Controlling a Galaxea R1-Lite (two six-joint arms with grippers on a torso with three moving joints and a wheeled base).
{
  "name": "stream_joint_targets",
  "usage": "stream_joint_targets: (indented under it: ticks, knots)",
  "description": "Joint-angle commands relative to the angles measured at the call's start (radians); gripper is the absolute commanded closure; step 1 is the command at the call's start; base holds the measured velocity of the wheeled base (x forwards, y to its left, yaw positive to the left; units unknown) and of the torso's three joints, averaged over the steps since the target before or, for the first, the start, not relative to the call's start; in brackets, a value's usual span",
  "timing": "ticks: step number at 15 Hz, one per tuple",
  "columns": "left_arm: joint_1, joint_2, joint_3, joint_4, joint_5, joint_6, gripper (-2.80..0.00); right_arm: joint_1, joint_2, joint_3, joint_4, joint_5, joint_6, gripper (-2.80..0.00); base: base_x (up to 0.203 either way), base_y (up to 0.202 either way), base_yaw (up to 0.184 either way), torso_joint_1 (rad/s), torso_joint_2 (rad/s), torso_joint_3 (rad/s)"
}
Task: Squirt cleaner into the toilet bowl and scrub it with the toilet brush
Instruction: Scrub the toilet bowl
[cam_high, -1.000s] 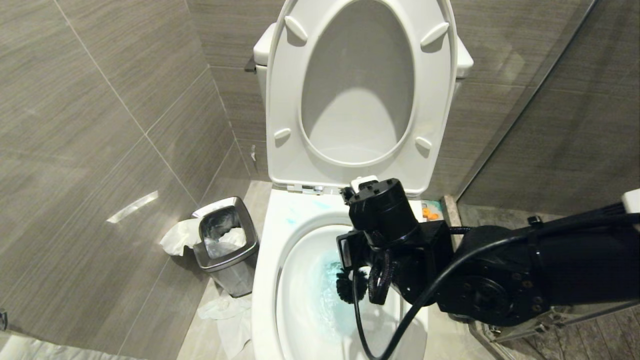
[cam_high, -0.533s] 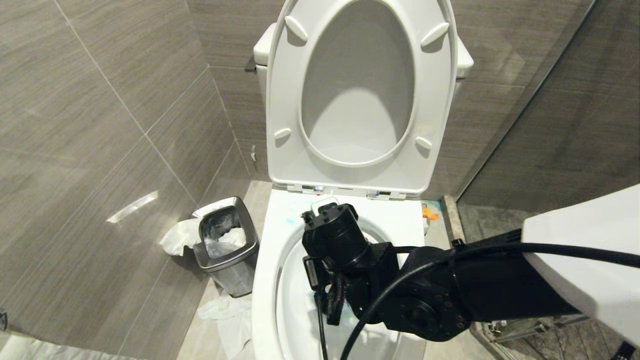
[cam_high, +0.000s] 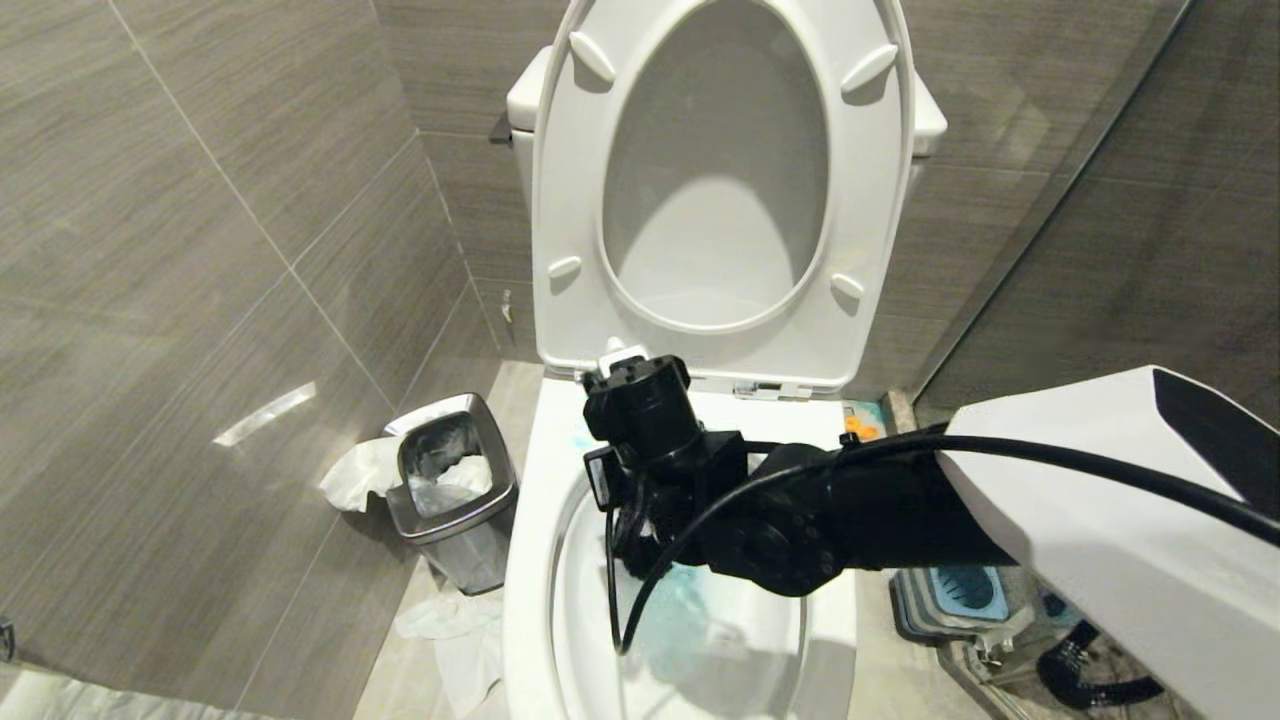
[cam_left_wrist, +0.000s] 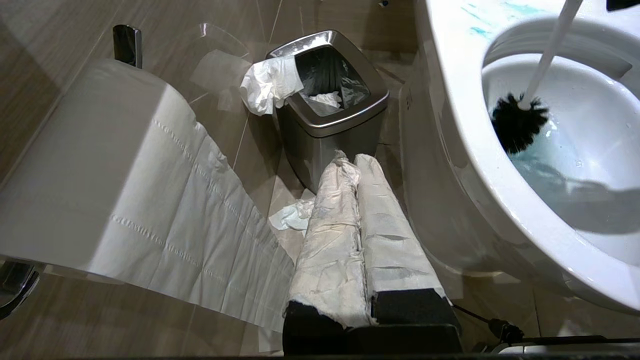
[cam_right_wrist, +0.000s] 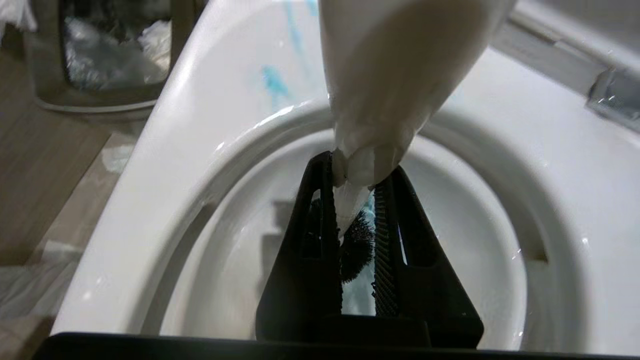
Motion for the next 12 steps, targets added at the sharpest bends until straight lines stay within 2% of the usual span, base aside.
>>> stream_joint_targets:
  ticks: [1, 4, 7, 10, 12]
  knots:
    - [0.0, 0.002, 0.003, 0.0, 0.0, 0.0, 0.0, -0.057, -0.001, -0.028, 0.0, -0.004, -0.008, 0.0, 0.0, 0.0, 0.0, 0.0, 0.0, 0.0]
    - [0.0, 0.002, 0.002, 0.0, 0.0, 0.0, 0.0, -0.102, -0.067, 0.023, 0.005, 0.003, -0.012, 0.0, 0.0, 0.0, 0.0, 0.0, 0.0, 0.0]
    - [0.0, 0.002, 0.003, 0.0, 0.0, 0.0, 0.0, -0.104, -0.178, 0.178, 0.003, 0.011, -0.009, 0.0, 0.0, 0.0, 0.0, 0.0, 0.0, 0.0]
    - [0.0, 0.002, 0.003, 0.0, 0.0, 0.0, 0.0, -0.069, -0.287, 0.337, -0.001, 0.018, 0.011, 0.0, 0.0, 0.0, 0.0, 0.0, 0.0, 0.0]
    - [0.0, 0.002, 0.003, 0.0, 0.0, 0.0, 0.0, -0.011, -0.338, 0.408, -0.001, 0.017, 0.046, 0.0, 0.0, 0.0, 0.0, 0.0, 0.0, 0.0]
